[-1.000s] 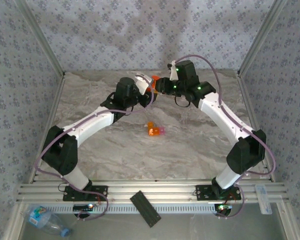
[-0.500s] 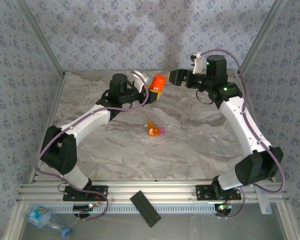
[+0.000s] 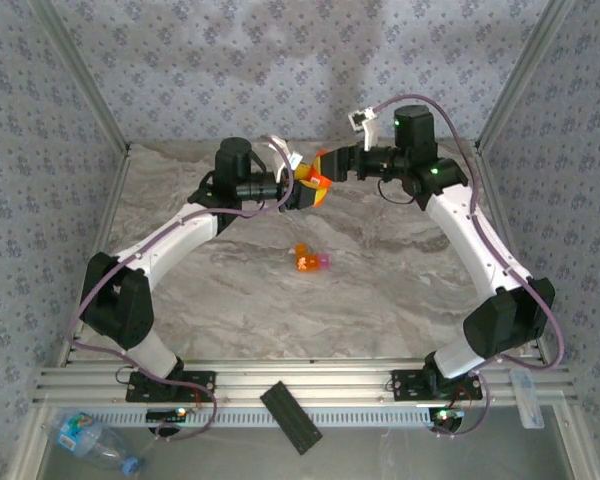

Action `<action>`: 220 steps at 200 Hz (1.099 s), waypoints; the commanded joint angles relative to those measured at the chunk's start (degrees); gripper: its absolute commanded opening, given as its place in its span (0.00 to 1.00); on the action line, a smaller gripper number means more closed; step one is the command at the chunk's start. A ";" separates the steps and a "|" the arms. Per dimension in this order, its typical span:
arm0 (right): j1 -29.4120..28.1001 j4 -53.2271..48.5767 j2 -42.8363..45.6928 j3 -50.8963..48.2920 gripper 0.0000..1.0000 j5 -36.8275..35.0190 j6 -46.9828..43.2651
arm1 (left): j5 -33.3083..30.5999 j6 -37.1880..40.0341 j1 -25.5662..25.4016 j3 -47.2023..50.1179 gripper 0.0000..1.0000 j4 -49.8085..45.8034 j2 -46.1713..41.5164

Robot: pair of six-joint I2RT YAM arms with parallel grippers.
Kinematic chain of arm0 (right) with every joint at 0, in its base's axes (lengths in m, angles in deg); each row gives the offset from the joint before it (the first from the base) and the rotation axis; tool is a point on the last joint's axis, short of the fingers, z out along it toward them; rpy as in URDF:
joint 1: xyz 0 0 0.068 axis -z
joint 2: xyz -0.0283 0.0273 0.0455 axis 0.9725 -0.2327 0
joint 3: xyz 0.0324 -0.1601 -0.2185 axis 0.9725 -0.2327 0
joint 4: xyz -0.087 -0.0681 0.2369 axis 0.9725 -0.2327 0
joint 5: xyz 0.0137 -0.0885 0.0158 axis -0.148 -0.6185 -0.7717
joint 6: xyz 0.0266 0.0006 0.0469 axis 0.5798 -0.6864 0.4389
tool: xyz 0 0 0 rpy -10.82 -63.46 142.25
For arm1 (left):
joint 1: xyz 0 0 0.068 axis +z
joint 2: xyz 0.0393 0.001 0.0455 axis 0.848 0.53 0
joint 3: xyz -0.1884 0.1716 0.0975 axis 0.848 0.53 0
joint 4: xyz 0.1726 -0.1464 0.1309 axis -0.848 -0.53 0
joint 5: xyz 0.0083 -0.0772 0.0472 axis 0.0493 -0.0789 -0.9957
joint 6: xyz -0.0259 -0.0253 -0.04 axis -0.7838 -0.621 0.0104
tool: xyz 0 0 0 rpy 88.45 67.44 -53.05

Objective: Sort the pills into containers

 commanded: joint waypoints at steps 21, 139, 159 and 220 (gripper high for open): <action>-0.20 0.01 -0.79 1.52 0.66 1.54 -0.60 | 2.24 -0.06 -0.09 -1.92 0.00 0.45 -1.03; -6.63 0.84 -2.51 -1.23 0.21 -17.11 12.81 | -15.90 1.75 -2.96 2.11 0.00 6.06 -3.02; -8.89 1.13 -3.65 -0.67 0.20 -22.20 16.85 | -23.58 3.62 -5.09 4.13 0.00 8.25 -3.61; -12.29 2.53 -6.11 2.11 0.29 -27.73 20.49 | -36.65 5.01 -9.56 6.15 0.00 12.33 -1.99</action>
